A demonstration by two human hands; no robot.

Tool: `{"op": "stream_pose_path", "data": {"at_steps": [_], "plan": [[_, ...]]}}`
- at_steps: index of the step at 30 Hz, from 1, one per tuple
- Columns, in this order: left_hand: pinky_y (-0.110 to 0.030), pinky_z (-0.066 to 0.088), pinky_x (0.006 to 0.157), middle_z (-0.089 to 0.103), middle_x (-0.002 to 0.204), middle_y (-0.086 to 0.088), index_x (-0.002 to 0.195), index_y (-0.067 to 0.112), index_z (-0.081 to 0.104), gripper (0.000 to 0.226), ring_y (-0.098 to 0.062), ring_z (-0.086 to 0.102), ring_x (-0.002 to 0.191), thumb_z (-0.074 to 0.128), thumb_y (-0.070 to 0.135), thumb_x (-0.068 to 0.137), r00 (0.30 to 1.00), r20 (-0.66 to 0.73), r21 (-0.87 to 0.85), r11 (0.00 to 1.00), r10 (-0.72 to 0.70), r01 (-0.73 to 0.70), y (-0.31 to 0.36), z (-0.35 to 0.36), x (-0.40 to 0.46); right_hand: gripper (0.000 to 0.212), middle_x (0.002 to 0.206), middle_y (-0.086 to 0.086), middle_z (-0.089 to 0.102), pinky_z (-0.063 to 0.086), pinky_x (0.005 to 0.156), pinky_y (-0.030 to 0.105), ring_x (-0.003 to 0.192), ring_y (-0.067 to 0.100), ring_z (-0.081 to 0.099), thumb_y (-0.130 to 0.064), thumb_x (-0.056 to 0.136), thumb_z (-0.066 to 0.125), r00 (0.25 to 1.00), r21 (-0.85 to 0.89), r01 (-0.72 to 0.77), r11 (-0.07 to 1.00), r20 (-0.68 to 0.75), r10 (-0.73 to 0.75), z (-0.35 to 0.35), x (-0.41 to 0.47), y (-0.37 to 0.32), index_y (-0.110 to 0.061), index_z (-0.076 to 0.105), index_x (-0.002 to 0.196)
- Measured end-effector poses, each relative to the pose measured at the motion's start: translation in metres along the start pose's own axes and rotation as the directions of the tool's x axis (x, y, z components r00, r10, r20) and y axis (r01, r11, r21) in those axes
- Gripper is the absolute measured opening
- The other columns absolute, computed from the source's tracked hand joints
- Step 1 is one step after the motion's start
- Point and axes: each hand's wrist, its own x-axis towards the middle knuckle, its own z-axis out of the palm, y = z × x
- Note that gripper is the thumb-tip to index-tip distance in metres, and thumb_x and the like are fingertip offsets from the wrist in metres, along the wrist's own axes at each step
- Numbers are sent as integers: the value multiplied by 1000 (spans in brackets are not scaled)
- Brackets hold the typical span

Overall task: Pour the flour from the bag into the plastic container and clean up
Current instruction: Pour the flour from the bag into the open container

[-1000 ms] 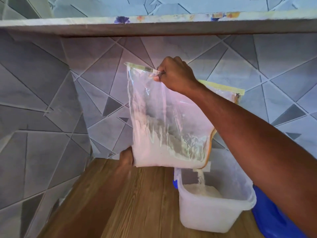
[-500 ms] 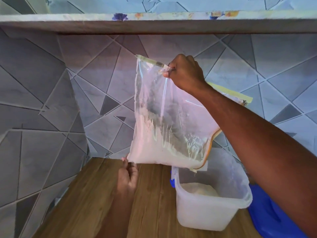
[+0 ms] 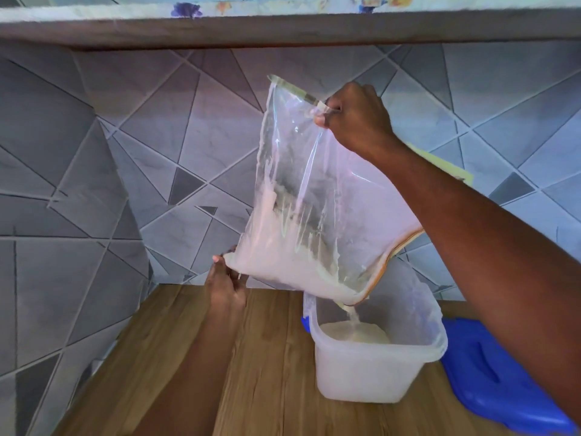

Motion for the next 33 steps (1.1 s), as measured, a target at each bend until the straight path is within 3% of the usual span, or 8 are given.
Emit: {"op": "stream_pose_path", "data": {"at_steps": [7, 12, 15, 18, 22, 28, 31, 33], "plan": [[-43, 58, 93, 76, 107, -9, 103, 5, 71, 29, -26, 71, 108, 59, 31, 101, 998, -67, -29, 1000, -13, 12, 0, 16, 2, 31, 103, 13, 66, 45, 84, 33, 108, 33, 60, -46, 87, 71, 996, 27, -69, 997, -54, 70, -3, -6, 19, -16, 68, 91], [-38, 51, 99, 64, 133, -16, 132, 0, 57, 43, -29, 61, 123, 57, 31, 102, 990, -117, -29, 997, -79, 76, 1, 24, 5, 30, 112, 15, 67, 40, 80, 30, 109, 33, 58, -45, 87, 72, 994, 55, -109, 993, -21, 110, -3, -8, 27, -16, 69, 96], [-45, 51, 103, 64, 132, -17, 126, 0, 59, 40, -31, 63, 121, 60, 31, 100, 994, -96, -13, 999, -53, 52, 0, 29, 4, 31, 111, 16, 69, 44, 84, 33, 111, 35, 57, -44, 89, 69, 989, 66, -118, 991, -84, 123, -6, -9, 28, -15, 73, 100], [-45, 53, 101, 64, 132, -17, 128, -1, 59, 41, -31, 63, 120, 62, 29, 100, 986, -155, -28, 998, -57, 53, 0, 30, 1, 28, 107, 16, 69, 40, 78, 30, 106, 34, 59, -46, 87, 73, 996, 50, -78, 996, -29, 80, -9, -11, 29, -18, 68, 86], [-47, 55, 98, 68, 126, -14, 128, 2, 60, 42, -29, 67, 111, 66, 29, 97, 985, -147, -13, 996, -91, 90, 2, 31, 0, 33, 117, 14, 69, 48, 89, 35, 111, 33, 60, -43, 89, 72, 987, 72, -116, 991, -108, 123, -11, -15, 36, -17, 73, 109], [-45, 56, 96, 68, 127, -12, 130, 3, 60, 44, -27, 67, 111, 66, 32, 97, 981, -172, 20, 995, -88, 93, 3, 35, -4, 28, 103, 13, 68, 40, 79, 31, 103, 31, 57, -44, 88, 72, 988, 99, -103, 990, -102, 113, -19, -16, 41, -15, 72, 89], [-41, 56, 98, 65, 132, -8, 133, 6, 59, 47, -25, 66, 114, 65, 37, 97, 962, -264, 81, 992, -68, 92, 1, 38, -9, 45, 84, 8, 53, 33, 73, 28, 90, 25, 49, -43, 86, 74, 998, 96, -59, 994, 7, 59, -23, -16, 45, -20, 46, 60], [-41, 58, 93, 66, 130, -9, 131, 7, 60, 47, -25, 66, 110, 66, 38, 96, 959, -278, 96, 992, -48, 78, -1, 39, -12, 39, 88, 10, 60, 36, 74, 28, 94, 28, 54, -43, 87, 73, 998, 114, -63, 991, -16, 65, -25, -14, 50, -17, 52, 67]]}}
